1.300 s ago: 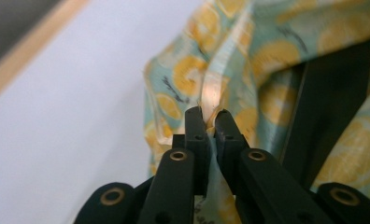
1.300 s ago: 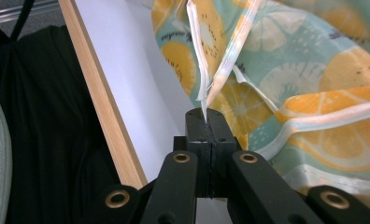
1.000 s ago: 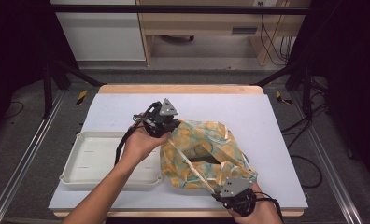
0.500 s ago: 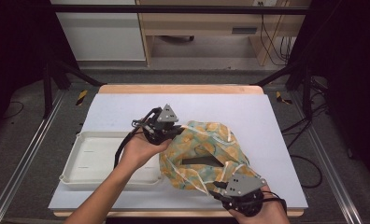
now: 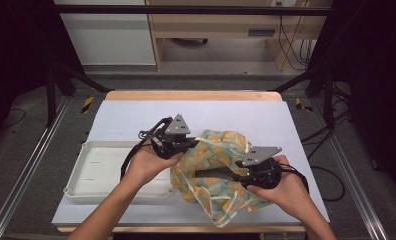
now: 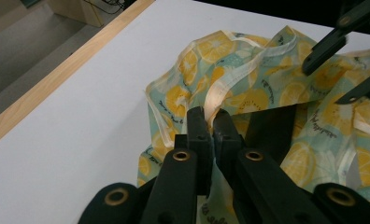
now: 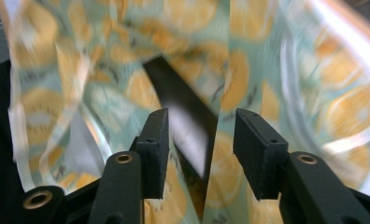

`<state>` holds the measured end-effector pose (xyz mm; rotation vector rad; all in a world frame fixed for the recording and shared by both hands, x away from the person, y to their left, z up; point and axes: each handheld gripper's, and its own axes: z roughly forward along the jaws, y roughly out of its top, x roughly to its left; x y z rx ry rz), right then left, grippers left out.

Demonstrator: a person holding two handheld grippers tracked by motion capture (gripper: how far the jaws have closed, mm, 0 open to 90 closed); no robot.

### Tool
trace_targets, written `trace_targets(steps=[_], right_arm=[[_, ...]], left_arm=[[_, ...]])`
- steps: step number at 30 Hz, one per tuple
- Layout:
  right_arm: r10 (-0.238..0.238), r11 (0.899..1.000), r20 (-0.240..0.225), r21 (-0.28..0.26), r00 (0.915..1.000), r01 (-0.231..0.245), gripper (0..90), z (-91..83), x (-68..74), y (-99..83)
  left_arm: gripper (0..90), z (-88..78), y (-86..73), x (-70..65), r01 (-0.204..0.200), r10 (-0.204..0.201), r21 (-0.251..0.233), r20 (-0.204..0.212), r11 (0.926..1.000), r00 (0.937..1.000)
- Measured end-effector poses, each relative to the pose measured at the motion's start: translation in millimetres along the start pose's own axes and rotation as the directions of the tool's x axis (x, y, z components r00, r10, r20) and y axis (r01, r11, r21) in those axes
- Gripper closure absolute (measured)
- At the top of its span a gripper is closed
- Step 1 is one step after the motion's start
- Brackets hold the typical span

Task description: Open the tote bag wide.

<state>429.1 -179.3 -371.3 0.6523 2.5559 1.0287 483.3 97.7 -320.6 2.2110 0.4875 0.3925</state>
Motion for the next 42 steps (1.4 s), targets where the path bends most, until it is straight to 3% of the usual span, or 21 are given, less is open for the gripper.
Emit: trace_targets(steps=[4,9,12,16,18,21,31,36,42], right_arm=[[-0.005,1.000,-0.050,0.022,0.9987,0.006,48.5,6.4,7.8,-18.1],[-0.004,0.998,-0.051,0.055,0.9987,0.007,46.6,8.9,12.5,-35.9],[0.000,0.998,-0.075,0.066,0.9972,0.005,54.9,7.8,15.4,-43.5],[-0.038,0.997,-0.091,0.065,0.9951,0.044,84.5,5.2,29.0,-50.3],[-0.041,0.997,-0.094,0.062,0.9947,0.047,89.5,3.9,34.4,-52.5],[-0.055,0.996,-0.096,0.067,0.9939,0.062,90.0,3.8,42.8,-57.1],[-0.087,0.991,-0.141,0.092,0.9863,0.100,90.0,12.4,60.3,-68.7],[-0.091,0.988,-0.162,0.106,0.9826,0.109,90.0,17.0,65.1,-74.1],[-0.082,0.988,-0.159,0.114,0.9838,0.101,90.0,19.5,65.4,-78.9]], left_arm=[[88.2,-4.3,1.6,0.2,0.001,-0.001,-0.008,0.005,1.0000,1.0000],[88.2,-10.0,5.9,2.2,0.000,0.000,-0.012,-0.004,0.9999,1.0000],[88.2,-12.5,10.1,6.7,0.001,-0.001,-0.015,-0.018,0.9999,0.9998],[88.4,-8.6,14.3,18.6,0.018,-0.018,-0.011,-0.036,0.9998,0.9992],[88.5,-3.3,15.7,26.2,0.032,-0.032,-0.002,-0.045,0.9995,0.9984],[88.5,6.8,17.0,36.7,0.056,-0.056,-0.002,-0.038,0.9984,0.9977],[88.8,36.7,8.4,69.1,0.126,-0.121,0.048,-0.087,0.9909,0.9888],[88.9,41.2,4.9,75.0,0.140,-0.134,0.046,-0.099,0.9891,0.9860],[89.2,41.2,3.4,75.8,0.137,-0.132,0.046,-0.109,0.9895,0.9852]])
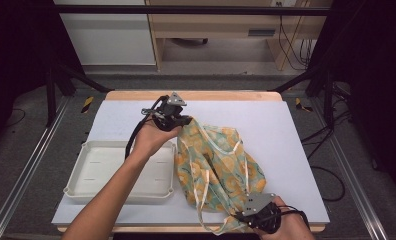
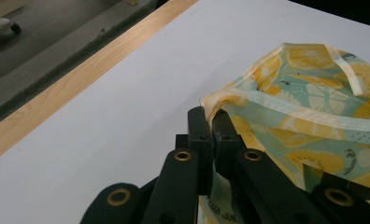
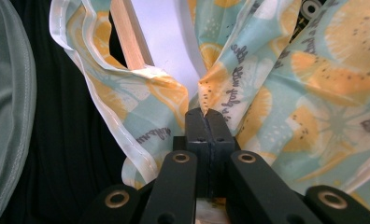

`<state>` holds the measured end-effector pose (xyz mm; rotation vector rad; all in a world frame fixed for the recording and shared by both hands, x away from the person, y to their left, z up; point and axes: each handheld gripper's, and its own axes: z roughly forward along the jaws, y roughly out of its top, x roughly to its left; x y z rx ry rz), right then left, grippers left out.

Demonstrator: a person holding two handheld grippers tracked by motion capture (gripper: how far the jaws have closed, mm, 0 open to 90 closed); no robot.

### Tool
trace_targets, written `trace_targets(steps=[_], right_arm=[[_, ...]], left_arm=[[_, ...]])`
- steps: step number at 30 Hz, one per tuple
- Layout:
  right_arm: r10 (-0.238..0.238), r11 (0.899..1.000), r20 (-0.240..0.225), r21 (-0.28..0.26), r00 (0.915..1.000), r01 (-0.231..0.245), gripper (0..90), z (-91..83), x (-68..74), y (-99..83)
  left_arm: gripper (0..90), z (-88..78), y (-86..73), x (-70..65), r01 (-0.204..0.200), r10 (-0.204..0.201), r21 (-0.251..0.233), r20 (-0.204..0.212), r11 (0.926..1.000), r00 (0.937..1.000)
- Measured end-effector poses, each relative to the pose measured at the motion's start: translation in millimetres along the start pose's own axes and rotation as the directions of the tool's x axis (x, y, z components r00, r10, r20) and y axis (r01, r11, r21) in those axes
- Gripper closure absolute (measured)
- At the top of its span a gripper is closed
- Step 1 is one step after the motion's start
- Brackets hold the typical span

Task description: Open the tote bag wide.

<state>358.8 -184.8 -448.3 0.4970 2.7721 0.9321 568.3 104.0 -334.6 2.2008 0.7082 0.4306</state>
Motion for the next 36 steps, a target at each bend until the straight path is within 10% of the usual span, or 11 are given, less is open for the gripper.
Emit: trace_targets(steps=[28,36], right_arm=[[0.024,1.000,0.010,0.002,0.9997,-0.024,90.0,0.5,-2.3,0.0],[0.044,0.995,0.066,-0.094,0.9969,-0.038,69.1,-16.7,-9.2,6.4]], left_arm=[[88.1,-2.1,-11.2,-4.9,-0.006,0.006,0.034,0.018,0.9994,0.9998],[85.3,-8.9,-31.0,-23.8,-0.065,0.063,0.067,0.040,0.9956,0.9973]])
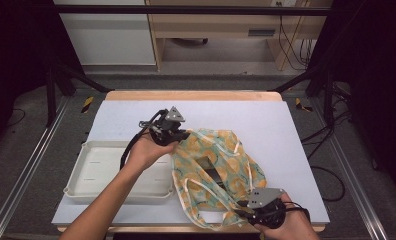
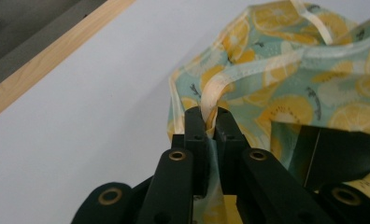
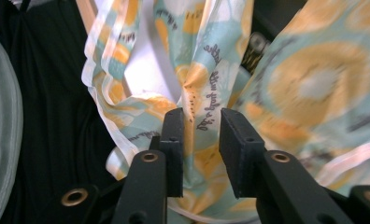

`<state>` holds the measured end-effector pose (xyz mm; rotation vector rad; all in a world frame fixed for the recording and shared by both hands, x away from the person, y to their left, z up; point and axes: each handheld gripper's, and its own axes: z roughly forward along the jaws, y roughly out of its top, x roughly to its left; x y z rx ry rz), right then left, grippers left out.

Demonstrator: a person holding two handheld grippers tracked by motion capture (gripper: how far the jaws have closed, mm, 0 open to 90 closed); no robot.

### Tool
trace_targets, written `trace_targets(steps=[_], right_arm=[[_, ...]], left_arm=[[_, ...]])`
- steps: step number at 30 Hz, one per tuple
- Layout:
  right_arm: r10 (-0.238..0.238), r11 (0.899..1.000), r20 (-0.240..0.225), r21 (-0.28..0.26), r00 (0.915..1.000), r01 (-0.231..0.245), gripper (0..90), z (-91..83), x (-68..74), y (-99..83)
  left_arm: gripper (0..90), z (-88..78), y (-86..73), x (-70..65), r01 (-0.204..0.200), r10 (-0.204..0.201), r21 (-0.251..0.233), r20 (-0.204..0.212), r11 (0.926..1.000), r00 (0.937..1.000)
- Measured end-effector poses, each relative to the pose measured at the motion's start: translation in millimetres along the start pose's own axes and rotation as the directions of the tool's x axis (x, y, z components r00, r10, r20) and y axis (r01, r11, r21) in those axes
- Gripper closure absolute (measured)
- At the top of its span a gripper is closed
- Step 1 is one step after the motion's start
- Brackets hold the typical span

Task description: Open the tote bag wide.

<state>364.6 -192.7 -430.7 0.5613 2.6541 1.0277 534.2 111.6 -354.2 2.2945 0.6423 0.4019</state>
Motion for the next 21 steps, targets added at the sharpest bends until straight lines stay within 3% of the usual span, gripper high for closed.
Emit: trace_targets(steps=[6,12,15,18,21], right_arm=[[0.022,0.998,0.055,-0.053,0.9983,-0.019,57.7,-17.2,-10.9,13.9],[0.043,0.995,0.095,-0.092,0.9945,-0.034,44.3,-29.2,-25.5,26.0],[0.065,0.993,0.135,-0.106,0.9887,-0.051,40.9,-32.9,-31.4,31.3],[0.096,0.991,0.182,-0.109,0.9785,-0.077,38.2,-32.7,-40.4,36.2],[0.133,0.987,0.202,-0.115,0.9703,-0.111,34.9,-29.4,-47.6,41.2]], left_arm=[[79.4,-4.2,-4.5,-5.7,-0.012,0.012,-0.013,0.008,0.9998,0.9999],[65.1,-14.5,-1.5,-9.2,-0.023,0.021,-0.052,-0.042,0.9984,0.9989],[57.3,-22.5,0.6,-12.5,-0.024,0.020,-0.072,-0.054,0.9971,0.9984],[55.7,-33.3,2.3,-19.9,-0.029,0.023,-0.106,-0.055,0.9939,0.9982],[55.5,-42.1,1.0,-31.6,-0.056,0.052,-0.114,-0.042,0.9919,0.9978]])
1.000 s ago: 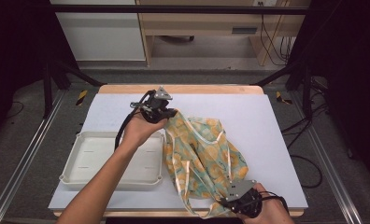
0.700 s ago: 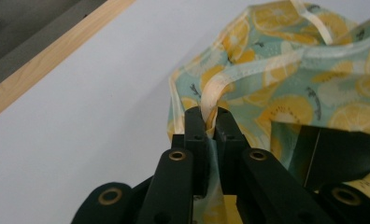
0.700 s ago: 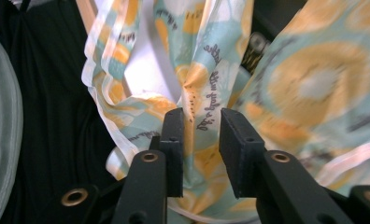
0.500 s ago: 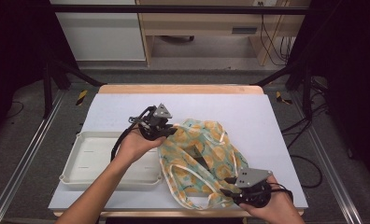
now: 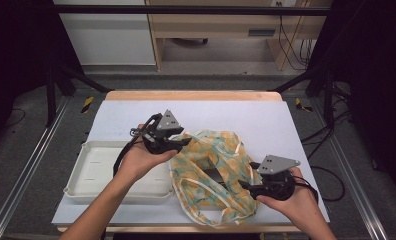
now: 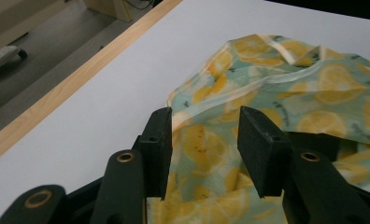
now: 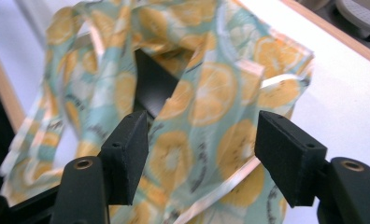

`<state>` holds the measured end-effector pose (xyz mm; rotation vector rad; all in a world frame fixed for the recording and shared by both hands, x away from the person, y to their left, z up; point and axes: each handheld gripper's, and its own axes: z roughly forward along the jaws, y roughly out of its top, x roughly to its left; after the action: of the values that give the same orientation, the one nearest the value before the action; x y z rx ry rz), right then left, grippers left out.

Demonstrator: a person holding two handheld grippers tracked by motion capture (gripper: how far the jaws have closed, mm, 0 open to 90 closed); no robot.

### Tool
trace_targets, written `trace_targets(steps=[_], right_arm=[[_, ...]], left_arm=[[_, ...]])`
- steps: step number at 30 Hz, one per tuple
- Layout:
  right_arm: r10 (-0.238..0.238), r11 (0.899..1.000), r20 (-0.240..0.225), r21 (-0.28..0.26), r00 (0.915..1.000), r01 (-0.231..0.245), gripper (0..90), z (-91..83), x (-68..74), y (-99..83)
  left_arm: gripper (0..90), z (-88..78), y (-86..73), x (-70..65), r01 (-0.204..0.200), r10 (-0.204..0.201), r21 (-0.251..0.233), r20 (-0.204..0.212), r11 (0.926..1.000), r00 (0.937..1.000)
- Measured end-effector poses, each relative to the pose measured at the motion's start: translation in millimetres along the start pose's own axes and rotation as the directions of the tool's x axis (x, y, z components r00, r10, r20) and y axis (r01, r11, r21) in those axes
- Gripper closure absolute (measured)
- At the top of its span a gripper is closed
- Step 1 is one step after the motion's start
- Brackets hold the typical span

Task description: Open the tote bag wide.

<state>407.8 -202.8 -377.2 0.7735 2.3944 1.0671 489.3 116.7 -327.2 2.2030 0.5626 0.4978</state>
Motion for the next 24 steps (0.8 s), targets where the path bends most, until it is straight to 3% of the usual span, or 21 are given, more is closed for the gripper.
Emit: trace_targets(steps=[4,8,14,16,18,20,22,24], right_arm=[[0.040,0.999,0.023,0.022,0.9989,-0.040,27.6,11.3,-3.9,6.2],[0.074,0.996,0.042,0.047,0.9964,-0.076,21.7,26.2,-3.6,11.2],[0.110,0.989,0.066,0.095,0.9917,-0.116,22.0,48.0,-11.0,13.5],[0.107,0.986,0.070,0.119,0.9918,-0.115,29.4,53.8,-12.1,13.6],[0.093,0.986,0.061,0.133,0.9938,-0.101,53.8,55.7,-12.9,14.3],[0.099,0.986,0.053,0.129,0.9937,-0.105,67.6,56.0,-12.7,14.9],[0.094,0.987,0.047,0.125,0.9945,-0.099,75.8,54.8,-12.7,15.7],[0.090,0.987,0.040,0.132,0.9951,-0.095,79.2,53.4,-13.3,16.6]], left_arm=[[55.2,-1.7,-4.0,-18.4,-0.025,0.025,0.000,0.043,0.9997,0.9988],[52.2,8.6,-9.0,-32.5,-0.046,0.045,0.011,0.081,0.9989,0.9957],[44.4,13.2,-18.7,-37.2,-0.067,0.064,0.024,0.112,0.9974,0.9916],[41.0,12.4,-19.6,-36.2,-0.081,0.076,0.034,0.129,0.9961,0.9887],[38.5,11.6,-19.2,-35.4,-0.095,0.088,0.043,0.141,0.9945,0.9861],[37.0,11.5,-18.2,-34.1,-0.108,0.101,0.044,0.147,0.9932,0.9840],[35.8,12.5,-15.6,-31.8,-0.137,0.128,0.050,0.164,0.9893,0.9782],[34.5,14.4,-12.9,-29.0,-0.183,0.169,0.064,0.187,0.9810,0.9677]])
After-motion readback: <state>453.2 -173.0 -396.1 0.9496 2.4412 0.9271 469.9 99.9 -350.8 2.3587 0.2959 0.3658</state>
